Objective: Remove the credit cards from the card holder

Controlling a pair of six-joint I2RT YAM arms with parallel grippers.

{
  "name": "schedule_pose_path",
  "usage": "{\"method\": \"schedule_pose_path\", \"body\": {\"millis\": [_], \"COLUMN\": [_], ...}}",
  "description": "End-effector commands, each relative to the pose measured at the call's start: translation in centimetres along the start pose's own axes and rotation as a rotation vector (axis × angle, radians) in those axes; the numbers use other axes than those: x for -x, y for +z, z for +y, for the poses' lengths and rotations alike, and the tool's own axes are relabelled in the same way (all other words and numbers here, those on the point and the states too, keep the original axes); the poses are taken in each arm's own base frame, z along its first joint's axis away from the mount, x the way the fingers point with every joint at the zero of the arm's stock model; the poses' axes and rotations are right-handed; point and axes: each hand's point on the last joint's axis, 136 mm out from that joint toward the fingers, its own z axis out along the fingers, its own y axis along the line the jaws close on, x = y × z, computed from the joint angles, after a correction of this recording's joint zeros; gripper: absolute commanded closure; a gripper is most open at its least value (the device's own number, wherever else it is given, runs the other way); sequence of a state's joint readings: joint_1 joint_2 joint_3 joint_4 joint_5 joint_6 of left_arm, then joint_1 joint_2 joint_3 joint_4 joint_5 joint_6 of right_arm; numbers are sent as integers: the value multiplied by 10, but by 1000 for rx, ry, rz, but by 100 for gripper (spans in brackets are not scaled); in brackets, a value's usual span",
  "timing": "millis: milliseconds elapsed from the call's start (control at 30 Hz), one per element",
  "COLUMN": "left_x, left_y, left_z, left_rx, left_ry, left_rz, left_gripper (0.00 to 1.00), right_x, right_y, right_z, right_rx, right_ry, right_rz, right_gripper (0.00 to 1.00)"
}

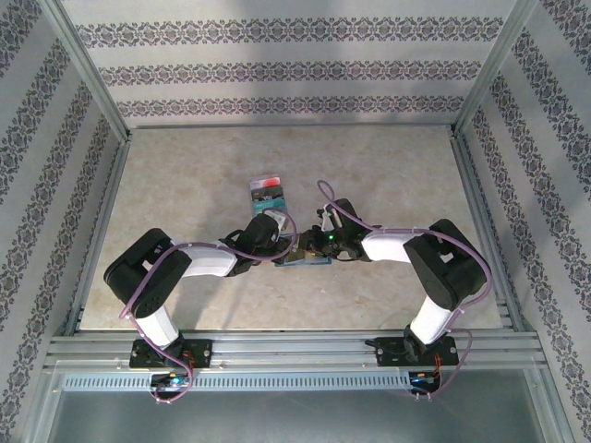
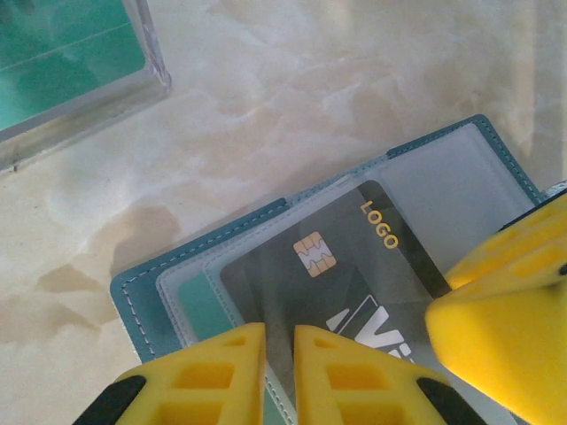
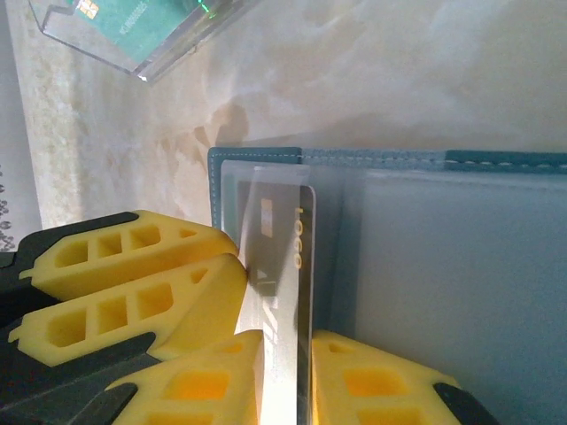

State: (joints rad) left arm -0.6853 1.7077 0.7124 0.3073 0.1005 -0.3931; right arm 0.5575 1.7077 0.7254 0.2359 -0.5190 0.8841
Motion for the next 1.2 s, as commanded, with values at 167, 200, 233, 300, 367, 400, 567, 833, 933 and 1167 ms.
{"method": "schedule_pose_path", "body": {"millis": [167, 200, 233, 300, 367, 400, 567, 833, 933, 1167], "left_x": [-11, -11, -11, -11, -10, -10, -12, -15, -14, -4], "left_y": [2, 2, 2, 1, 1, 0, -2, -2, -3, -8], "left_z": [10, 10, 10, 11, 12, 12, 16, 19, 19, 12], "left_rx": [32, 32, 34, 37, 43, 46, 69, 82, 83, 57], "left_ry": [10, 9, 11, 10, 11, 12, 23, 26, 28, 44], "left_rz": [45, 46, 47, 46, 44, 43, 50, 59, 60, 39], "left_gripper": [84, 84, 84, 83, 83, 83, 82, 82, 82, 82], "right_x": [6, 5, 5, 6, 6, 6, 8, 9, 9, 10], "right_y": [-8, -8, -8, -8, -9, -9, -14, -18, -18, -21], "right_z": [23, 22, 21, 19, 16, 14, 0, -17, -20, -18], "right_rx": [113, 113, 111, 109, 104, 101, 80, 43, 39, 41], "right_ry": [-37, -36, -33, -29, -27, -23, -4, 16, 22, 13], "right_rz": [-21, -21, -22, -26, -30, -32, -46, -64, -64, -71], "right_gripper": [90, 91, 92, 93, 93, 93, 93, 88, 88, 92]}}
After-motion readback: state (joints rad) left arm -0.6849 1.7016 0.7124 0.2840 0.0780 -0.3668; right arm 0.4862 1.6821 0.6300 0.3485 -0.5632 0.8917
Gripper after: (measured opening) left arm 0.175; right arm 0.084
